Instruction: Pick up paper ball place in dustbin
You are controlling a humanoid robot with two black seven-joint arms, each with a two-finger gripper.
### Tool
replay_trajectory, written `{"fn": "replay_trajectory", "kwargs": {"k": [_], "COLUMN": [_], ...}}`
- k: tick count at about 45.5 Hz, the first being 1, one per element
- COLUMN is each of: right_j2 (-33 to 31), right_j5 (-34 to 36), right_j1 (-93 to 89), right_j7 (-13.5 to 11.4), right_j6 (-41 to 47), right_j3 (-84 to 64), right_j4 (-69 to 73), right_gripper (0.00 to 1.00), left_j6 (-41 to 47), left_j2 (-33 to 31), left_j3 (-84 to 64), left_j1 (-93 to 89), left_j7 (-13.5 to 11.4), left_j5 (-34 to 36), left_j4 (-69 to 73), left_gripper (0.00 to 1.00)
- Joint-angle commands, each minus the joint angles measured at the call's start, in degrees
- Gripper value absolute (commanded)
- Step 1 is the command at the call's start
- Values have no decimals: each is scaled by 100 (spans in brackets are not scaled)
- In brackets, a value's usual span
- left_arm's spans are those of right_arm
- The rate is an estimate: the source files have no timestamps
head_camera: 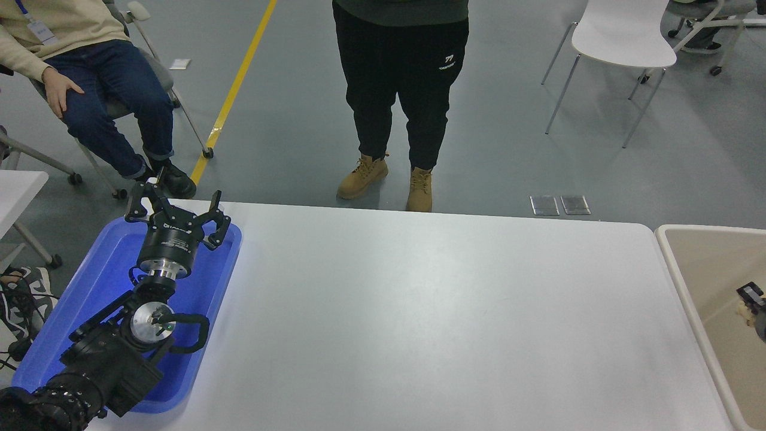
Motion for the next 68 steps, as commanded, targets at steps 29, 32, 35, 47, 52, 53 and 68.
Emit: {"fn": "replay_trajectory", "kwargs": {"k": [29,32,35,47,52,53,68], "right_j2": [21,-58,-259,-998,-893,-841,196], "right_j5": [618,618,618,618,731,802,2674], "right_j1": [975,1125,1213,1003,731,661,-131], "right_j7": [14,14,14,14,-3,-3,41], "right_j6": [-48,-21,-13,5,355,478,1806], "right_j3": [213,274,634,3340,4386,4545,5320], "right_j4": [122,490,1166,3619,3892,3936,3928], "right_gripper": [100,100,100,100,100,100,100], "left_j6": [2,2,2,2,2,2,2], "left_j2": [0,0,0,0,0,0,0], "left_j3": [0,0,0,0,0,0,0], "left_j1": [0,0,0,0,0,0,0], "left_j7": [8,0,0,0,0,8,0], "left_j5": [4,4,-5,4,-5,-5,-5], "left_j4": [-4,-4,-4,4,4,4,4], "left_gripper": [100,100,100,100,100,100,100]}}
